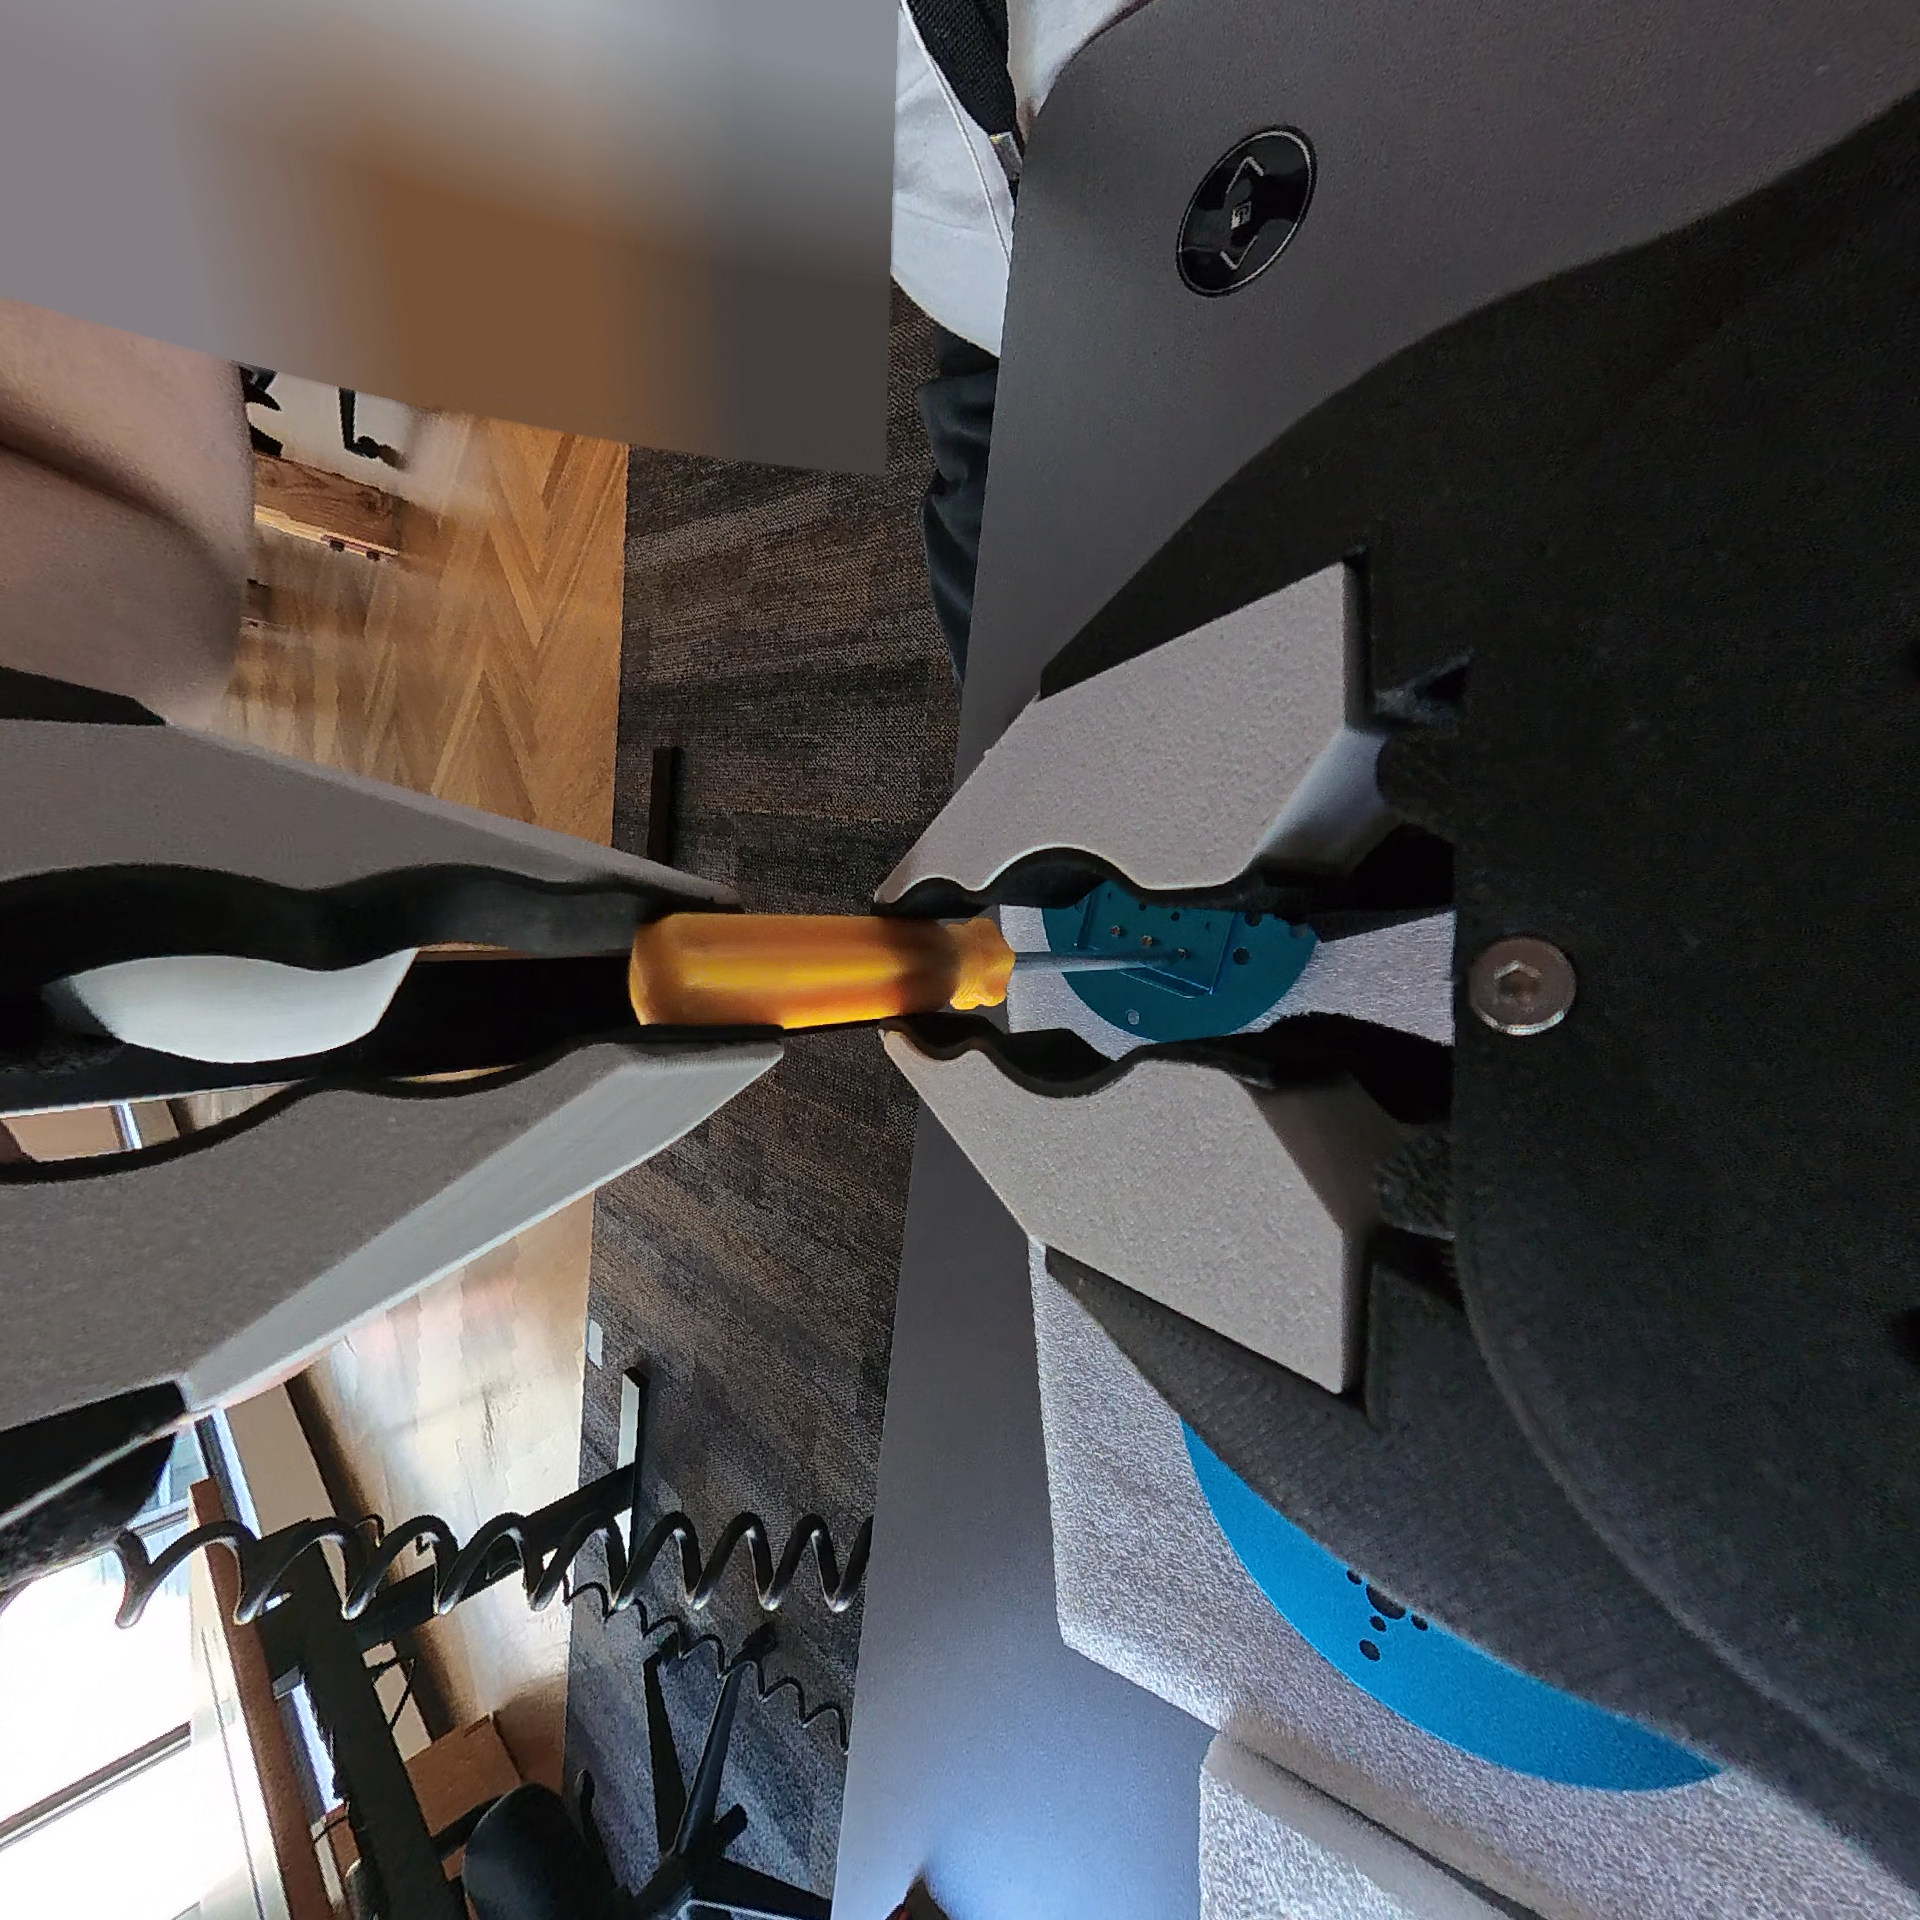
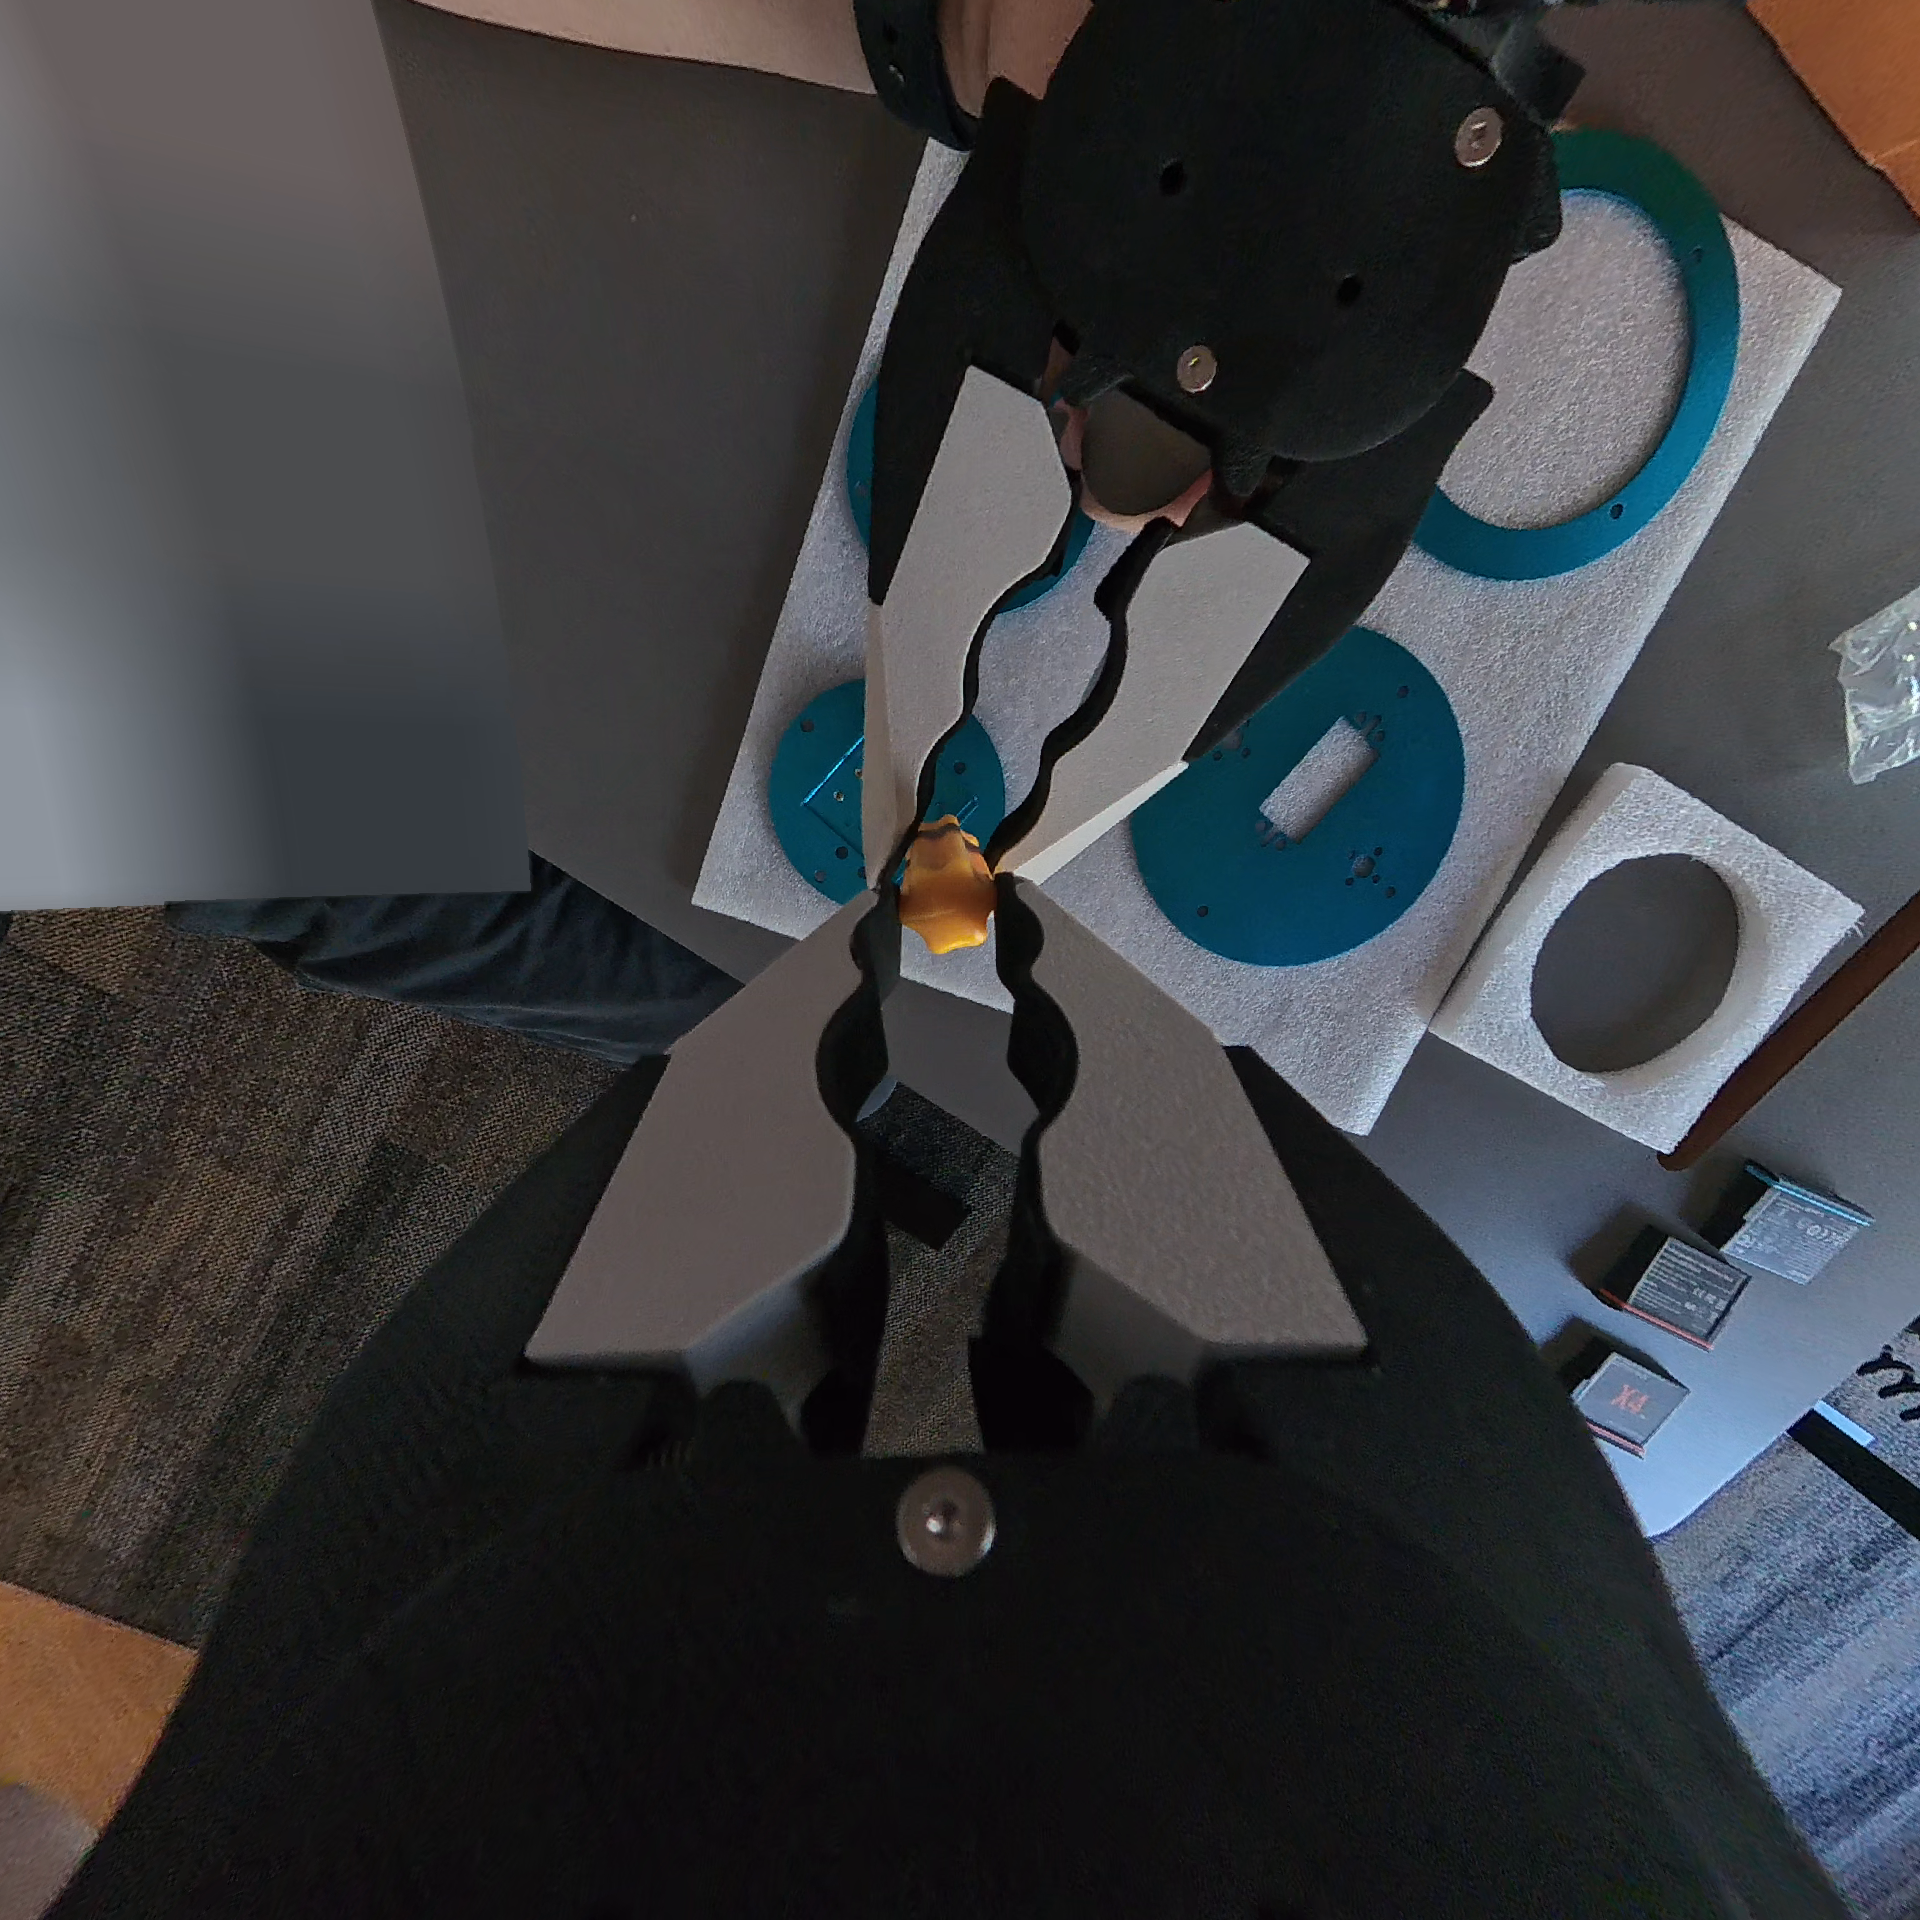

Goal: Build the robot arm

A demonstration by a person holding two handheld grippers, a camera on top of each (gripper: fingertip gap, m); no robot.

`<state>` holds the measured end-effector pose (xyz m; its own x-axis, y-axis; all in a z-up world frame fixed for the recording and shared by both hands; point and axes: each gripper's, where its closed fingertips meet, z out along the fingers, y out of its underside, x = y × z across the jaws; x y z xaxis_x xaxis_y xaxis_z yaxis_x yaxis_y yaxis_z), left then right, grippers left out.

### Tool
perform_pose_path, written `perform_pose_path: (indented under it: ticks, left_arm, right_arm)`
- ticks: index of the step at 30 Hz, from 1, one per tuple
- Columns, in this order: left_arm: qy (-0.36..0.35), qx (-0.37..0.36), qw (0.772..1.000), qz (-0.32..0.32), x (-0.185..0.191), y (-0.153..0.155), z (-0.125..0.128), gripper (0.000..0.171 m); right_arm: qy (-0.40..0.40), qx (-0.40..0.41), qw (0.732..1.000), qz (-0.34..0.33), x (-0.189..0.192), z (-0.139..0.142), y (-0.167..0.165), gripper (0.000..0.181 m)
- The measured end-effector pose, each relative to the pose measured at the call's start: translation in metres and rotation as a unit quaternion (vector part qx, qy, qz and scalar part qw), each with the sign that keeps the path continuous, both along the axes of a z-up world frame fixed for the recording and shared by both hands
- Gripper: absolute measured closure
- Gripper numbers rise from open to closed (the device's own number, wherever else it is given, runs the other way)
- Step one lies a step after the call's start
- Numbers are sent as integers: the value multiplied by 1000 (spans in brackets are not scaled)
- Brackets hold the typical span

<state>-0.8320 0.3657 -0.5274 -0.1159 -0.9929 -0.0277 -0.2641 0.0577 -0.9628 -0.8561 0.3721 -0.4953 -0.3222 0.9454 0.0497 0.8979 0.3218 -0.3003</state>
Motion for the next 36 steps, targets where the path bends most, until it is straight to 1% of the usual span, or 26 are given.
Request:
perform_pose_path:
  ticks: [8, 14, 18, 26, 30, 32, 36]
  left_arm:
    - [4, -9, 1000, 0, -1, 0, -1, 156]
    - [5, -4, 1000, -6, -2, -2, -2, 155]
    - [4, -12, 1000, -13, -5, -4, -2, 155]
    - [7, -37, 999, -15, -7, -5, -2, 154]
    - [-8, -43, 999, -14, -4, -5, 4, 149]
    - [-9, -37, 999, -6, -4, -2, 3, 154]
    - [-11, -32, 999, -9, -2, -2, 3, 155]
  right_arm:
    - [-8, -3, 1000, 12, 0, -1, 0, 164]
    - [-36, 22, 998, 36, -2, -2, -2, 164]
    - [-51, 21, 998, 36, -6, -2, -4, 164]
    - [-54, 1, 998, 16, -11, -3, -4, 164]
    - [-50, -8, 999, 4, -12, -3, -2, 164]
    - [-50, -10, 999, -10, -13, -3, -1, 164]
    - [-60, -13, 997, -45, -11, -3, 0, 164]
